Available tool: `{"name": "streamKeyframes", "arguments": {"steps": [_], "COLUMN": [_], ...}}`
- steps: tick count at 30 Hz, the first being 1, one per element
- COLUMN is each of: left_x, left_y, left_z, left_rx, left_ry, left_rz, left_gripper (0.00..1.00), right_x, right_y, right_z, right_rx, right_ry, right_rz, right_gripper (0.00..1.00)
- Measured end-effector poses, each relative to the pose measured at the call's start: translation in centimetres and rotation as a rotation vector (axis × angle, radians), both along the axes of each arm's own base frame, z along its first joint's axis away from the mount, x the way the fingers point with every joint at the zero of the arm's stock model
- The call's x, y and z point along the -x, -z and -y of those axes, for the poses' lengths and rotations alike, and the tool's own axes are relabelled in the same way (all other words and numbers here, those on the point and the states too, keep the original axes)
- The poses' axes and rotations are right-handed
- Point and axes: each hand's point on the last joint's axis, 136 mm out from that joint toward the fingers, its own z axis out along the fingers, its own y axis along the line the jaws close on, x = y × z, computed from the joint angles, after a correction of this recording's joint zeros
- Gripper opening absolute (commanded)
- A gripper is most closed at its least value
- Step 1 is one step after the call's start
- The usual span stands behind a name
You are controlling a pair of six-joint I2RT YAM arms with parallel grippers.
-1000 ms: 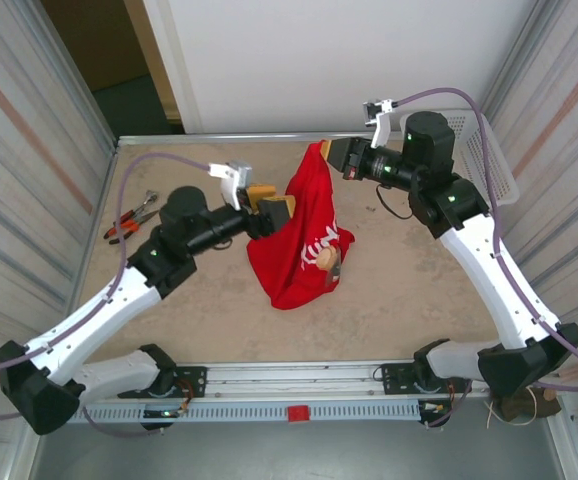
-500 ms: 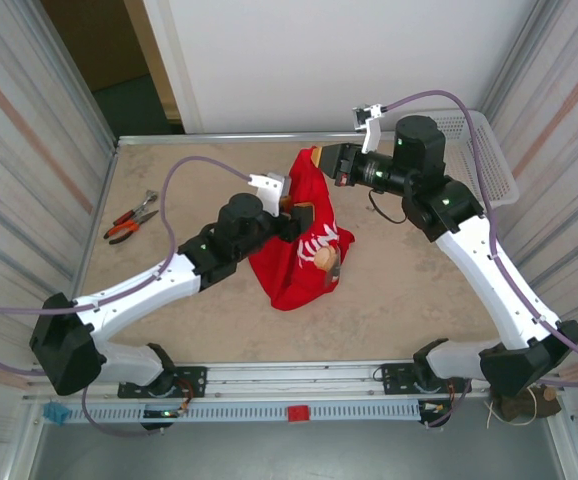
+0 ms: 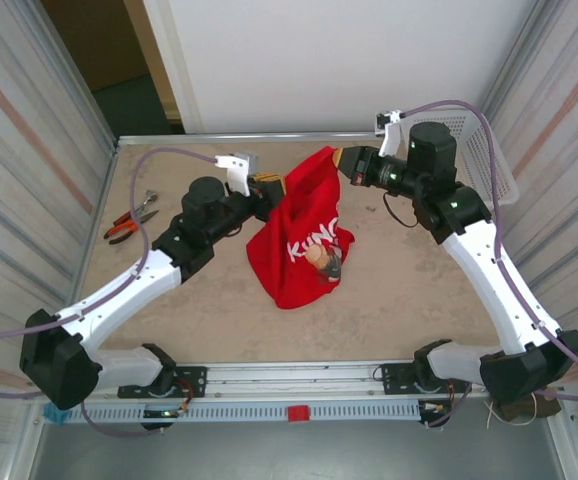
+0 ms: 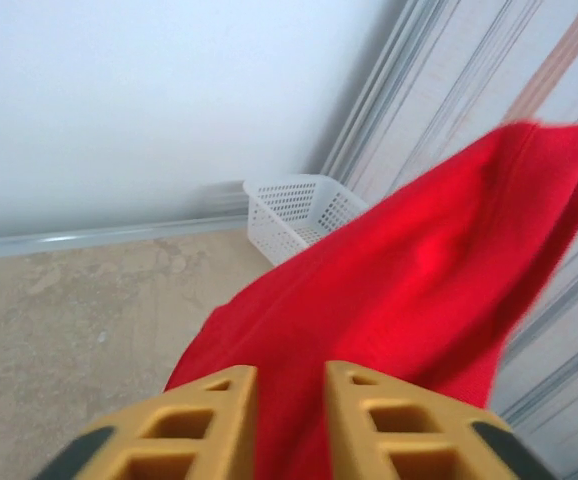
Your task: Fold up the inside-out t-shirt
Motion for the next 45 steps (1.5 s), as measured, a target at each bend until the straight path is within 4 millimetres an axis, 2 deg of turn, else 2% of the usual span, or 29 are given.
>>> {"name": "streamKeyframes", "arguments": {"steps": [1,2,4,5,7,9,11,17,23,28,30,32,33,34,37,40,42,45], "left_x": [0.1,0.3,0.6,0.7,1.0,1.1,1.2,1.9,1.7,1.0,0.5,0.0,-0.3,-0.4,-0.9,-2.0,-2.8,-3.3], "left_y": [0.0,0.0,0.1,0.1,0.1,0.2,0.4,1.2,1.4,2.5,3.0,3.5,3.7,3.9,4.1,3.2,1.8,-1.7], "left_z": [0.1,0.2,0.5,0.7,0.9,1.2,1.7,4.3,6.4,6.9,6.9,7.1,7.1,7.2,6.7,5.3,3.9,2.0], "left_rx": [0.002,0.002,-0.004,-0.003,-0.002,-0.002,-0.007,-0.025,-0.024,-0.039,-0.049,-0.062,-0.07,-0.076,-0.093,-0.086,-0.066,0.002], "left_ry": [0.012,0.027,0.051,0.063,0.083,0.1,0.113,0.182,0.224,0.209,0.188,0.176,0.173,0.171,0.171,0.189,0.208,0.263], "left_rz": [0.0,-0.003,-0.004,-0.004,-0.006,-0.009,-0.011,-0.017,-0.012,-0.029,-0.038,-0.049,-0.052,-0.059,-0.068,-0.091,-0.104,-0.094], "left_gripper": [0.01,0.0,0.0,0.04,0.34,0.47,0.55,0.61,0.62,0.56,0.48,0.17,0.06,0.0,0.0,0.0,0.0,0.0], "right_x": [-0.1,-0.1,-0.1,-0.1,0.0,0.0,0.1,0.4,0.6,0.6,0.6,0.6,0.6,0.6,0.8,0.5,-0.1,-1.4], "right_y": [0.1,0.3,0.3,0.3,0.2,0.2,0.1,-0.2,-0.1,-0.1,0.0,0.1,0.1,0.2,0.6,1.5,2.4,4.3], "right_z": [0.1,0.1,0.1,0.1,0.1,0.1,0.1,0.0,-0.3,-0.3,-0.3,-0.3,-0.3,-0.2,-0.1,0.8,1.8,2.9], "right_rx": [0.0,0.001,-0.004,-0.007,-0.011,-0.012,-0.014,-0.021,-0.022,-0.021,-0.02,-0.019,-0.019,-0.019,-0.014,-0.005,0.006,0.029], "right_ry": [0.002,0.004,0.005,0.004,0.004,0.004,0.003,-0.009,-0.02,-0.021,-0.021,-0.02,-0.02,-0.02,-0.017,0.01,0.05,0.095], "right_rz": [-0.002,-0.007,-0.015,-0.017,-0.017,-0.015,-0.012,-0.01,-0.012,-0.014,-0.016,-0.017,-0.018,-0.019,-0.026,-0.038,-0.054,-0.09], "right_gripper": [0.0,0.0,0.0,0.0,0.0,0.0,0.0,0.0,0.0,0.0,0.0,0.0,0.0,0.0,0.0,0.0,0.0,0.0]}}
